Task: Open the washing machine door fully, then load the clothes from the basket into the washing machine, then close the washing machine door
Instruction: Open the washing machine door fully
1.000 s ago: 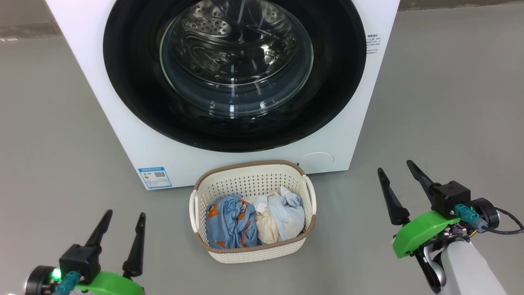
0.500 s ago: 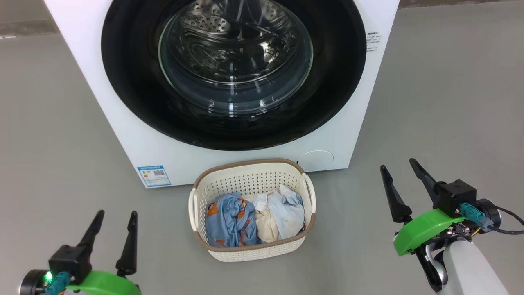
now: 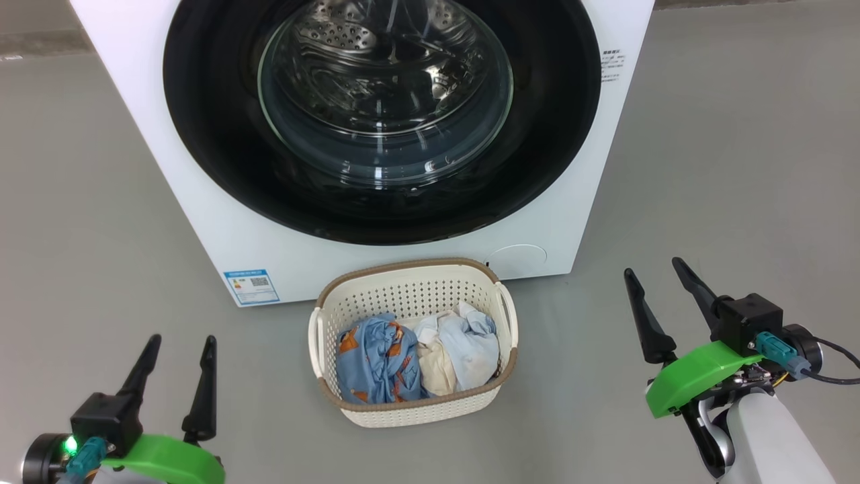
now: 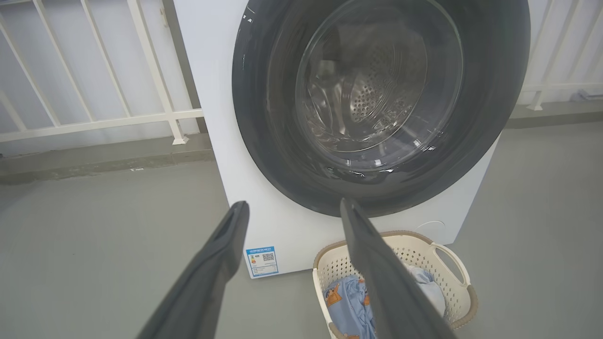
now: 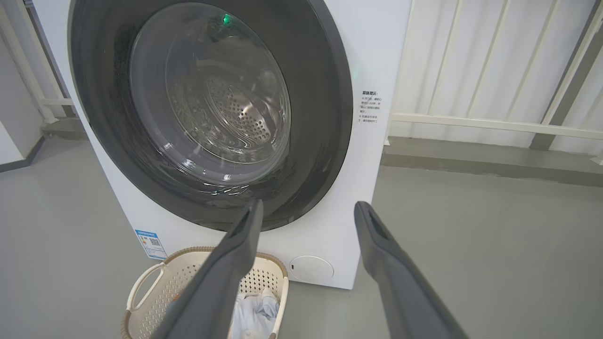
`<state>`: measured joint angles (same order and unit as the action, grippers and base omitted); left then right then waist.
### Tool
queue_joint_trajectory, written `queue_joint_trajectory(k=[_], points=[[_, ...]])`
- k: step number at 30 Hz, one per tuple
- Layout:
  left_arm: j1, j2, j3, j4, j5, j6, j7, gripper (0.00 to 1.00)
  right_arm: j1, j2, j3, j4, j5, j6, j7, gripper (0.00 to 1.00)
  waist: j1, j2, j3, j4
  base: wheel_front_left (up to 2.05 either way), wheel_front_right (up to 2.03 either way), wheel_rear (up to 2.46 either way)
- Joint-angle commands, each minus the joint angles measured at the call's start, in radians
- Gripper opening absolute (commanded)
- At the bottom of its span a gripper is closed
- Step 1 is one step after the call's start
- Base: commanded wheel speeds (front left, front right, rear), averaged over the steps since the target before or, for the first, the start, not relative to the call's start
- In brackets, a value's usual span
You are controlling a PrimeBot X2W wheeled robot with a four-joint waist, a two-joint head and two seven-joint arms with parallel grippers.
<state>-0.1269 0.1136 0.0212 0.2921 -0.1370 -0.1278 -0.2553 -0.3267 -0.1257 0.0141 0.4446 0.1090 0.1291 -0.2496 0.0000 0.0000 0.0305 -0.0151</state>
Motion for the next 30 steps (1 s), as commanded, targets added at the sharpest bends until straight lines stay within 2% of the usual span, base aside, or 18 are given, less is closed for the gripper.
queue_joint_trajectory(k=[1,12,30], points=[[-0.042,0.028,0.036,-0.010,0.014,0.000,-0.006,1.00,-0.023,0.000,0.017,-0.030,0.004,0.002,-0.012,1.00,0.0000,0.0000,0.000,0.001,0.16,0.16,-0.31],[-0.047,0.020,0.030,0.003,0.012,-0.002,-0.006,1.00,-0.018,-0.005,0.015,-0.030,0.003,0.002,-0.012,1.00,0.0000,0.0000,0.002,0.008,0.59,0.59,-1.18],[-0.060,0.010,0.038,-0.006,-0.002,-0.002,-0.006,1.00,-0.017,-0.004,0.006,-0.031,0.015,0.002,-0.012,1.00,0.0000,0.0000,0.029,0.006,1.17,1.16,-2.33]])
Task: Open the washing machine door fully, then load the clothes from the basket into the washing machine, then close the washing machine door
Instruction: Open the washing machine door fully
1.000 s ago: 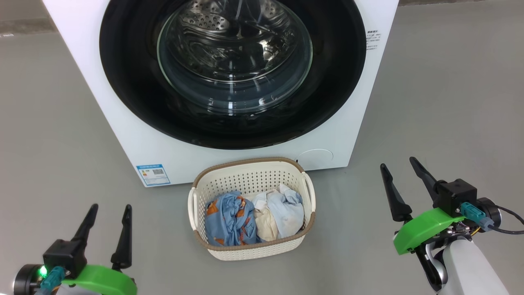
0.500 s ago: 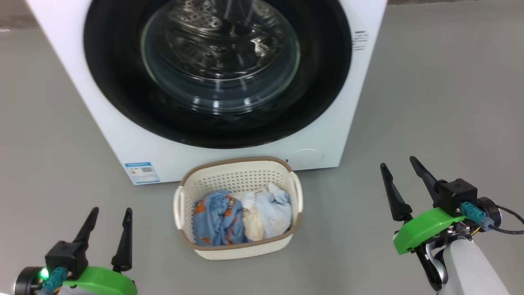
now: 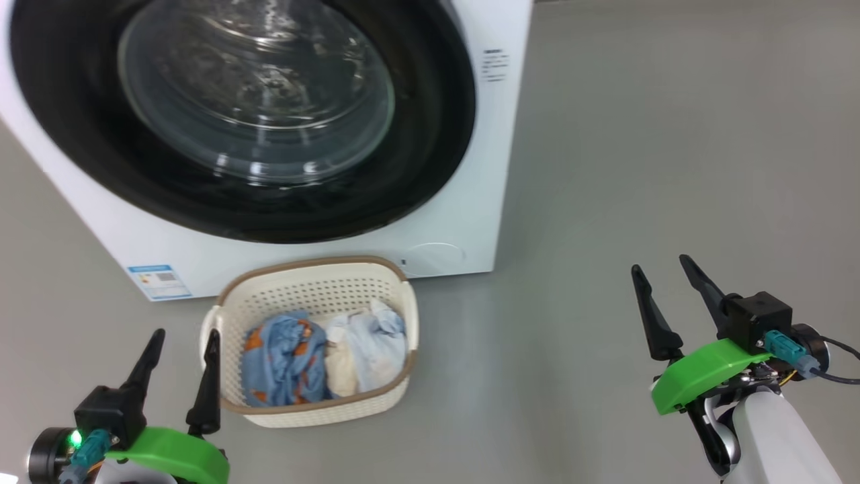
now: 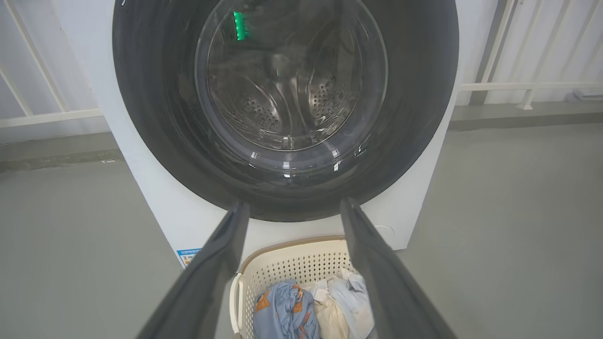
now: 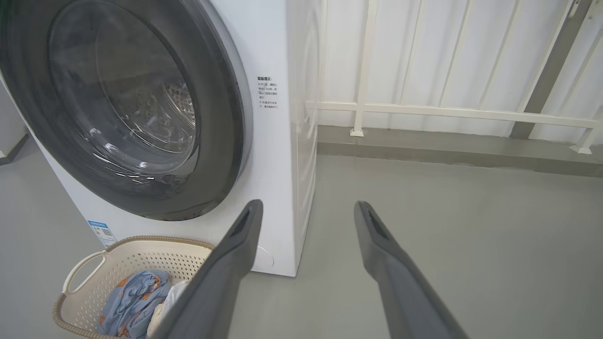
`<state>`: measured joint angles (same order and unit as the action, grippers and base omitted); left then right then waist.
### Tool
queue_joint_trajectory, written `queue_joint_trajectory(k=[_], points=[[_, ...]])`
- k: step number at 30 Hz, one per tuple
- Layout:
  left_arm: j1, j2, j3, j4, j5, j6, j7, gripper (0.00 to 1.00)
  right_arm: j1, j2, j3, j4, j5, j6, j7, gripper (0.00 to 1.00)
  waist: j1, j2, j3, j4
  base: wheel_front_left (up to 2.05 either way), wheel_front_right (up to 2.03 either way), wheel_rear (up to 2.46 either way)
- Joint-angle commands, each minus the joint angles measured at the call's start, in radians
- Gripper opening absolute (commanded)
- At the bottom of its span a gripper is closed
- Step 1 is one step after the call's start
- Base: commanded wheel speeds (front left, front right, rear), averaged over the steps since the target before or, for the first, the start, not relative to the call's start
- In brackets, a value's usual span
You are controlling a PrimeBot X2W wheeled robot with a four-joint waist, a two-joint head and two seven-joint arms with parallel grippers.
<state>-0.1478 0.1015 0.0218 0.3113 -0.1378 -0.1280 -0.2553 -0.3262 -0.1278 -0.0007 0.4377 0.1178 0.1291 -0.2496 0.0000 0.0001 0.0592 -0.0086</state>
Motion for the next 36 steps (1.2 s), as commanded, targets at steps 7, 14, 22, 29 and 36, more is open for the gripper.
queue_joint_trajectory(k=[7,14,22,29,36], points=[[-0.027,0.018,0.034,-0.066,0.014,-0.002,-0.006,1.00,-0.020,0.001,0.016,-0.037,0.012,0.002,-0.012,1.00,0.0000,-0.0001,0.013,-0.003,0.61,0.61,-1.22],[-0.012,0.020,0.020,-0.094,0.011,-0.003,-0.006,1.00,-0.018,0.002,0.015,-0.045,0.020,0.002,-0.012,1.00,0.0000,-0.0001,0.015,-0.002,0.10,0.10,-0.20],[0.000,0.019,0.017,-0.110,0.008,-0.003,-0.006,1.00,-0.013,0.000,0.019,-0.053,0.028,0.002,-0.012,1.00,0.0000,-0.0001,0.010,-0.002,0.00,0.00,0.00],[0.003,0.017,0.014,-0.115,0.009,-0.003,-0.006,1.00,-0.011,-0.003,0.017,-0.055,0.032,0.002,-0.012,1.00,0.0000,-0.0001,0.011,-0.001,0.00,0.00,0.00],[0.007,0.010,0.018,-0.118,0.011,-0.003,-0.006,1.00,-0.018,0.003,0.005,-0.060,0.049,0.002,-0.012,1.00,0.0000,-0.0001,0.015,0.002,0.00,0.00,0.00]])
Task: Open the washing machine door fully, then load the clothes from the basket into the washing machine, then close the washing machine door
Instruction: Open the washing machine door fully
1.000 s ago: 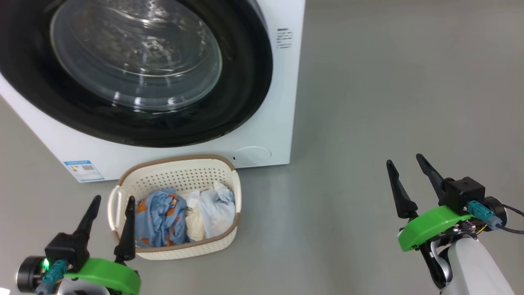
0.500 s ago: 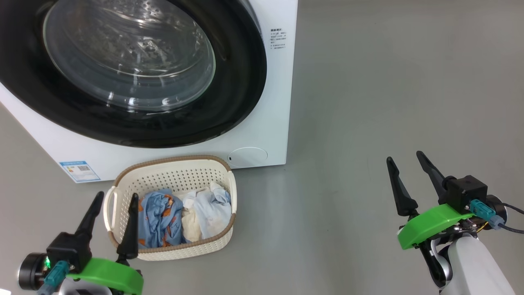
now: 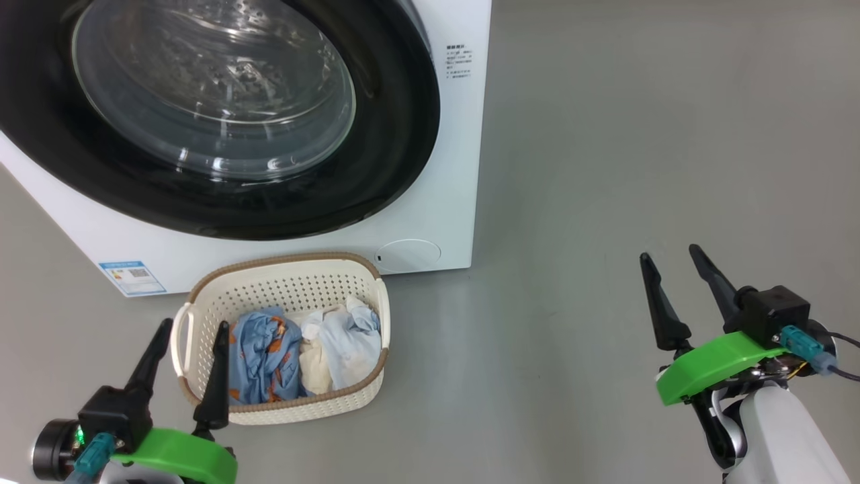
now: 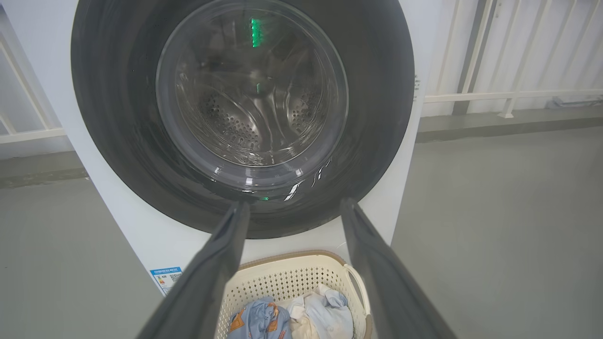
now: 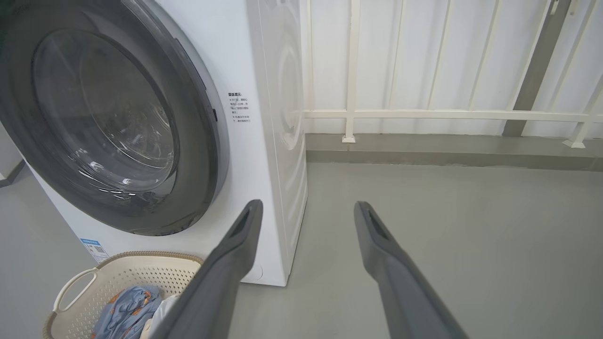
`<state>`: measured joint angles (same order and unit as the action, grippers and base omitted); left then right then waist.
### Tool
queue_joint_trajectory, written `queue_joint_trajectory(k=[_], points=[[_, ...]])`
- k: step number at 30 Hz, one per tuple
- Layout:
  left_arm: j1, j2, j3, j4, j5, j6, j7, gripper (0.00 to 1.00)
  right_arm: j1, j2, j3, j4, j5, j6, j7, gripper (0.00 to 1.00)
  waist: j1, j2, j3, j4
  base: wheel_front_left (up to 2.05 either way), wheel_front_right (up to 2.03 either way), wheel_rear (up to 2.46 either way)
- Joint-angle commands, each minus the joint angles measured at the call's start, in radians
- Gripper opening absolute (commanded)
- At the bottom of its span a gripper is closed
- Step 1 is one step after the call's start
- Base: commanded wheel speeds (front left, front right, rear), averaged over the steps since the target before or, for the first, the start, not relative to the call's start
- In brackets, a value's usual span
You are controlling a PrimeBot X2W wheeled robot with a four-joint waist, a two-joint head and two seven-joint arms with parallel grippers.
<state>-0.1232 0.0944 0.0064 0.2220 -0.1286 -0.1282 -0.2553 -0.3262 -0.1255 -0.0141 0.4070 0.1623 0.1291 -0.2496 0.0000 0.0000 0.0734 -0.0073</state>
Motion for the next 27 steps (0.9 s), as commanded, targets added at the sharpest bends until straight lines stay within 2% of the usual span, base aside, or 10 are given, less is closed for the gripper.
queue_joint_trajectory(k=[1,12,18,27], points=[[-0.018,0.015,0.036,-0.030,0.003,-0.002,-0.006,1.00,-0.021,0.001,0.016,-0.032,0.009,0.002,-0.012,1.00,0.0000,0.0000,0.002,0.002,0.00,0.00,0.00],[0.006,-0.016,0.055,-0.055,0.013,-0.002,-0.006,1.00,-0.105,0.005,-0.017,-0.054,0.107,0.002,-0.012,1.00,0.0000,0.0000,0.020,0.016,0.00,0.00,0.00],[0.013,-0.030,0.060,-0.064,0.013,0.002,-0.006,1.00,-0.211,-0.025,-0.022,-0.056,0.181,0.002,-0.012,1.00,0.0000,0.0000,0.044,0.035,0.00,0.00,0.00],[-0.007,-0.039,0.046,-0.064,0.023,0.002,-0.006,1.00,-0.397,-0.026,-0.116,-0.043,0.414,0.002,0.034,1.00,0.0000,0.0000,0.103,0.080,0.00,0.00,0.00]])
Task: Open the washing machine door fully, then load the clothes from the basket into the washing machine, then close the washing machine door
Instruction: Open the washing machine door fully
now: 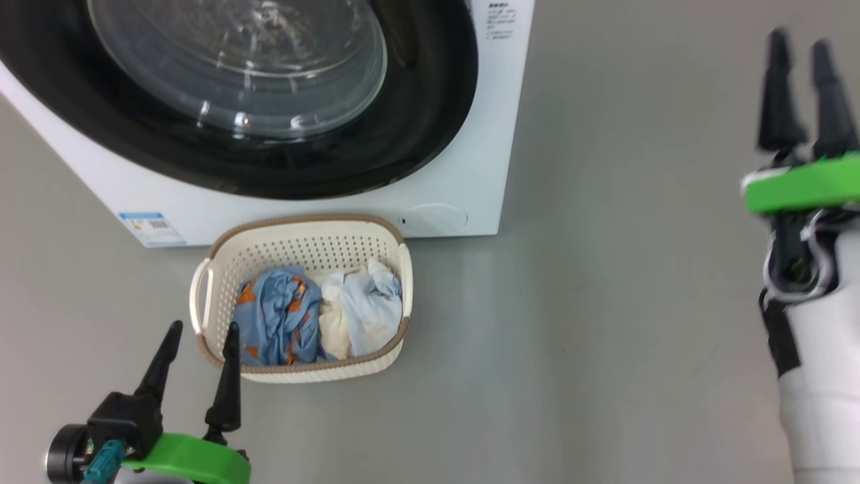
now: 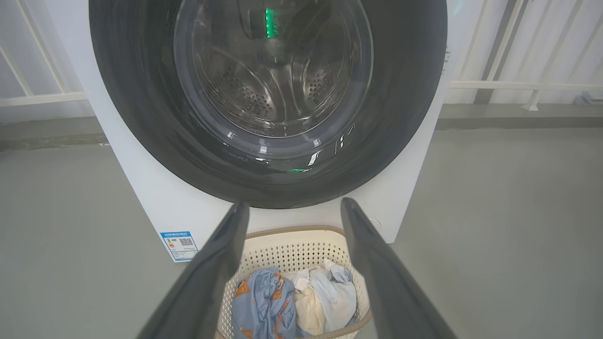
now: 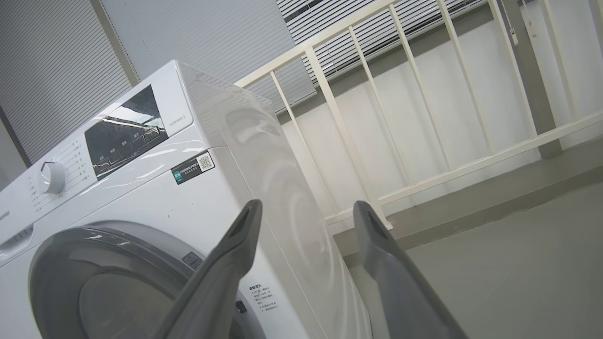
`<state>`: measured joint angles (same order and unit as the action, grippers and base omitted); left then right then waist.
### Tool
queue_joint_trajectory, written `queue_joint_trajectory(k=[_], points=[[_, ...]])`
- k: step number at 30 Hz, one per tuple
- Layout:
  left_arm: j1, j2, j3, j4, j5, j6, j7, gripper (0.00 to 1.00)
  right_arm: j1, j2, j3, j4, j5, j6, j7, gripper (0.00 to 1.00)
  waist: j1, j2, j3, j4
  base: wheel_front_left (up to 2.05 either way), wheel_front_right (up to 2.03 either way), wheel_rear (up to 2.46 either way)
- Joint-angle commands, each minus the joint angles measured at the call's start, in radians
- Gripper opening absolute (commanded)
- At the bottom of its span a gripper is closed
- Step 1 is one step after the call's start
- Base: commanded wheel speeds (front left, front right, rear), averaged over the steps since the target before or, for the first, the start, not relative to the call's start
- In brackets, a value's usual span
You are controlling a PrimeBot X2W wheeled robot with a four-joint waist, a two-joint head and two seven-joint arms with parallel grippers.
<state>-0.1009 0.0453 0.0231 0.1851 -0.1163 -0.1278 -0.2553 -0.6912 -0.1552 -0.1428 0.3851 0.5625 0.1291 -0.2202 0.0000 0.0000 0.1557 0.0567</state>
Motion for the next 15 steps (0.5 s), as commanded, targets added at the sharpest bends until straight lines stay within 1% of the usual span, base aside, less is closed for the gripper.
queue_joint_trajectory(k=[1,4,5,6,7,8,12,15], points=[[-0.033,0.010,0.027,-0.028,0.011,0.001,-0.006,1.00,-0.048,0.006,0.001,-0.018,0.036,0.002,0.011,1.00,0.0000,0.0000,0.028,0.020,0.00,0.00,0.00],[-0.041,0.009,0.024,-0.027,0.010,0.001,-0.006,1.00,-0.075,0.017,-0.032,-0.006,0.091,0.002,0.026,1.00,0.0000,0.0000,0.043,0.030,0.00,0.00,0.00],[-0.046,0.008,0.022,-0.027,0.009,0.001,-0.006,1.00,-0.087,0.022,-0.048,0.001,0.117,0.002,0.033,0.84,0.0000,0.0000,0.051,0.034,0.00,0.00,0.00],[-0.050,0.008,0.020,-0.028,0.008,0.001,-0.006,1.00,-0.098,0.027,-0.062,0.008,0.140,0.002,0.041,0.58,0.0000,0.0000,0.058,0.039,0.00,0.00,0.00],[-0.055,0.008,0.019,-0.028,0.008,0.001,-0.006,1.00,-0.109,0.035,-0.082,0.017,0.170,0.002,0.050,0.15,0.0000,0.0000,0.066,0.043,0.00,0.00,0.00],[-0.060,0.007,0.017,-0.028,0.007,0.001,-0.006,1.00,-0.120,0.042,-0.100,0.027,0.197,0.002,0.058,0.00,0.0000,0.0000,0.073,0.047,0.00,0.00,0.00],[-0.077,0.006,0.010,-0.022,0.014,0.001,-0.006,1.00,-0.161,0.068,-0.165,0.062,0.312,0.002,0.092,0.00,0.0000,0.0000,0.098,0.056,0.00,0.00,0.00],[-0.086,0.006,0.010,-0.020,0.012,0.003,-0.006,1.00,-0.194,0.085,-0.199,0.101,0.407,0.002,0.149,0.00,0.0000,0.0000,0.113,0.057,0.00,0.00,0.00]])
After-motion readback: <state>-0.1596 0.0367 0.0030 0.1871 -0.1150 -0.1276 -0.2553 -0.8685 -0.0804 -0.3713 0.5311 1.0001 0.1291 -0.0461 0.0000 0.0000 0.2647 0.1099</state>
